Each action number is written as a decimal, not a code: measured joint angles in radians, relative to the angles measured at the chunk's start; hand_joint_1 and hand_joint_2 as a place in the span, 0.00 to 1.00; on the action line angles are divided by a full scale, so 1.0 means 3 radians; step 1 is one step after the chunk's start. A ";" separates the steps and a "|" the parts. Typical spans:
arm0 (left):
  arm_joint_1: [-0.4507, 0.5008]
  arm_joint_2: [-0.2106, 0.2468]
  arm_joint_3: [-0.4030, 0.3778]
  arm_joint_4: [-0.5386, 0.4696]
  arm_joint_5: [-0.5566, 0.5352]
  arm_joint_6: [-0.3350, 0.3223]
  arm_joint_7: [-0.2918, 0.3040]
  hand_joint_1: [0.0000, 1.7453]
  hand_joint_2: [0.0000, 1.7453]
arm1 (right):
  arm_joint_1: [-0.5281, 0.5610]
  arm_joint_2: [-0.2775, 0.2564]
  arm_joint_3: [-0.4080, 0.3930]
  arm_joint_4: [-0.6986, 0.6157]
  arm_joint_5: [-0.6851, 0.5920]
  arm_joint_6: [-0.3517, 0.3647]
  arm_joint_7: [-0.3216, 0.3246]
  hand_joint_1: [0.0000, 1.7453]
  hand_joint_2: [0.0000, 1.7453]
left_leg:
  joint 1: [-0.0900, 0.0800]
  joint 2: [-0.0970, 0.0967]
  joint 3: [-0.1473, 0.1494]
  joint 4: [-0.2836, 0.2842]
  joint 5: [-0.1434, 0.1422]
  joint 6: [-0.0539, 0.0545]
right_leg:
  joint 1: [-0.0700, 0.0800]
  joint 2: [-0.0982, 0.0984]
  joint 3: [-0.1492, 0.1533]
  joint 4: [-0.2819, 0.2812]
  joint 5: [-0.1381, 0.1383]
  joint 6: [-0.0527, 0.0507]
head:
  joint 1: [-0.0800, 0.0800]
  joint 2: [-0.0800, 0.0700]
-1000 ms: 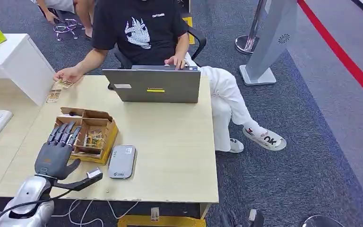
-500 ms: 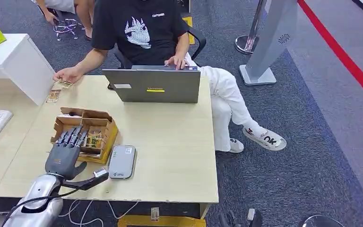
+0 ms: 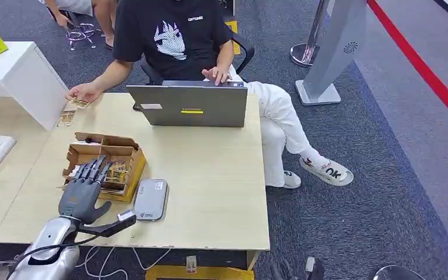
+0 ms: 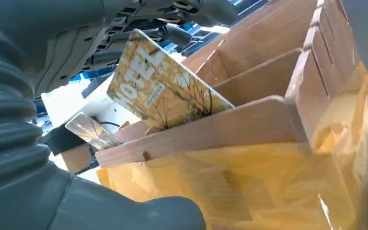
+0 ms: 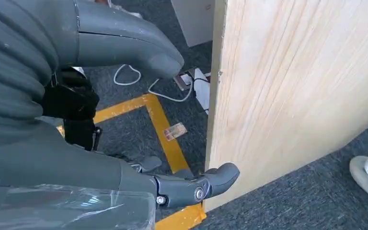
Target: Pass the card to the sensor for recognition and then transmit it.
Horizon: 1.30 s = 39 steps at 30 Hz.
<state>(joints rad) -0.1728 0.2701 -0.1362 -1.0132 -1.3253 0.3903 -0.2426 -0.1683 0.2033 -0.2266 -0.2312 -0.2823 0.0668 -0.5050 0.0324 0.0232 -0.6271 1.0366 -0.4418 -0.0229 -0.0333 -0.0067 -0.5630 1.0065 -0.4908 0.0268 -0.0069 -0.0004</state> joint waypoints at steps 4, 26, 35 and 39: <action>0.0039 0.0001 0.0000 -0.0084 0.0013 0.0003 0.0000 0.00 1.00 | 0.0000 0.0000 -0.0015 0.0000 0.0015 0.0000 -0.0001 0.00 1.00 | 0.0000 0.0000 0.0000 0.0000 0.0000 0.0000 | 0.0000 0.0000 0.0000 0.0000 0.0000 0.0000 | -0.0001 0.0000; 0.0058 0.0014 0.0000 -0.0187 0.0022 0.0003 0.0000 0.00 1.00 | 0.0000 0.0000 -0.0027 0.0000 0.0036 -0.0004 -0.0001 0.00 1.00 | 0.0000 0.0000 0.0000 0.0000 0.0000 0.0000 | 0.0000 0.0000 0.0000 0.0000 0.0000 0.0000 | 0.0000 0.0000; 0.0057 0.0069 0.0000 -0.0187 0.0036 -0.0061 0.0000 1.00 1.00 | 0.0000 0.0000 -0.0058 0.0000 0.0047 -0.0005 -0.0001 0.00 1.00 | 0.0000 0.0000 0.0000 0.0000 0.0000 0.0000 | 0.0000 0.0000 0.0000 0.0000 0.0000 0.0000 | 0.0000 0.0000; 0.0057 0.0080 -0.0001 -0.0187 0.0045 -0.0083 -0.0001 1.00 1.00 | -0.0001 0.0000 -0.0069 0.0000 0.0066 -0.0018 -0.0003 0.00 1.00 | 0.0000 0.0000 0.0000 0.0000 0.0000 0.0000 | 0.0000 0.0000 0.0000 0.0000 0.0000 0.0000 | 0.0000 0.0000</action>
<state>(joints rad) -0.1556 0.2941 -0.1366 -1.0693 -1.3119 0.3654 -0.2430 -0.1685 0.2033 -0.2472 -0.2312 -0.2624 0.0614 -0.5058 0.0324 0.0231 -0.6271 1.0366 -0.4418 -0.0229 -0.0333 -0.0067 -0.5629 1.0065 -0.4908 0.0268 -0.0069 -0.0004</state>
